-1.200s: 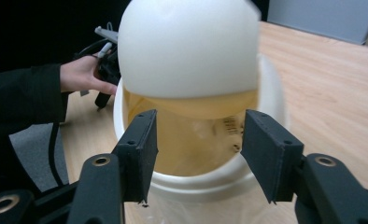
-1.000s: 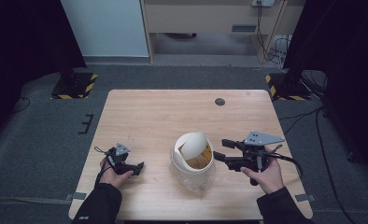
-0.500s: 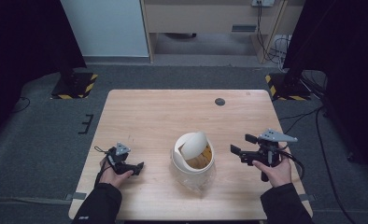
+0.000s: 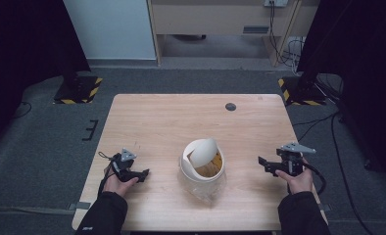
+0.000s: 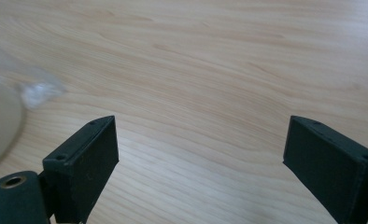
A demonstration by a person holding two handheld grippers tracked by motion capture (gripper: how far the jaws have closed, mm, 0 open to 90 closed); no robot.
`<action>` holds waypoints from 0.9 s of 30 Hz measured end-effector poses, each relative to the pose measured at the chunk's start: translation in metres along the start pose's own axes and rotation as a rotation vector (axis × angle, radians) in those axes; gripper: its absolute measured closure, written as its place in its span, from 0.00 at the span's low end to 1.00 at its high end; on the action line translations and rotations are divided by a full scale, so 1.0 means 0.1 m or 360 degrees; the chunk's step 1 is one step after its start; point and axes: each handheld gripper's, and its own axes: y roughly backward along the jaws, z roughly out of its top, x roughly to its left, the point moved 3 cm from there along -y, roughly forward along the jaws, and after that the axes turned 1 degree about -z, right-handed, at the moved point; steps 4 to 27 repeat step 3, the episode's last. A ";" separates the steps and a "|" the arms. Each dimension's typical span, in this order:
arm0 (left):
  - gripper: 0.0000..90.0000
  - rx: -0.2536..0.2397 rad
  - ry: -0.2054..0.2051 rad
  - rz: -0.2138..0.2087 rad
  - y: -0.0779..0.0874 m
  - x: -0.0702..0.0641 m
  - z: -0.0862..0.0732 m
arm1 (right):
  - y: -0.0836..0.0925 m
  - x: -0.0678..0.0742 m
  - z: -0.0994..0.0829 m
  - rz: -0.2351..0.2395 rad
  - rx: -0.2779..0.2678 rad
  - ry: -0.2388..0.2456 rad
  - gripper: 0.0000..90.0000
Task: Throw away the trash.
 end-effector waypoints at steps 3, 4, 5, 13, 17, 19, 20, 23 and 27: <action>0.16 0.0002 0.0001 0.0001 0.00 0.00 0.00 | -0.02 -0.12 -0.06 -0.0046 0.0027 -0.0033 0.11; 0.16 0.0002 0.0001 0.0001 0.00 0.00 0.00 | -0.02 -0.12 -0.06 -0.0046 0.0027 -0.0033 0.11; 0.16 0.0002 0.0001 0.0001 0.00 0.00 0.00 | -0.02 -0.12 -0.06 -0.0046 0.0027 -0.0033 0.11; 0.16 0.0002 0.0001 0.0001 0.00 0.00 0.00 | -0.02 -0.12 -0.06 -0.0046 0.0027 -0.0033 0.11; 0.16 0.0002 0.0001 0.0001 0.00 0.00 0.00 | -0.02 -0.12 -0.06 -0.0046 0.0027 -0.0033 0.11; 0.16 0.0002 0.0001 0.0001 0.00 0.00 0.00 | -0.02 -0.12 -0.06 -0.0046 0.0027 -0.0033 0.11; 0.16 0.0002 0.0001 0.0001 0.00 0.00 0.00 | -0.02 -0.12 -0.06 -0.0046 0.0027 -0.0033 0.11; 0.16 0.0002 0.0001 0.0001 0.00 0.00 0.00 | -0.02 -0.12 -0.06 -0.0046 0.0027 -0.0033 0.11; 0.16 0.0002 0.0001 0.0001 0.00 0.00 0.00 | -0.02 -0.12 -0.06 -0.0046 0.0027 -0.0033 0.11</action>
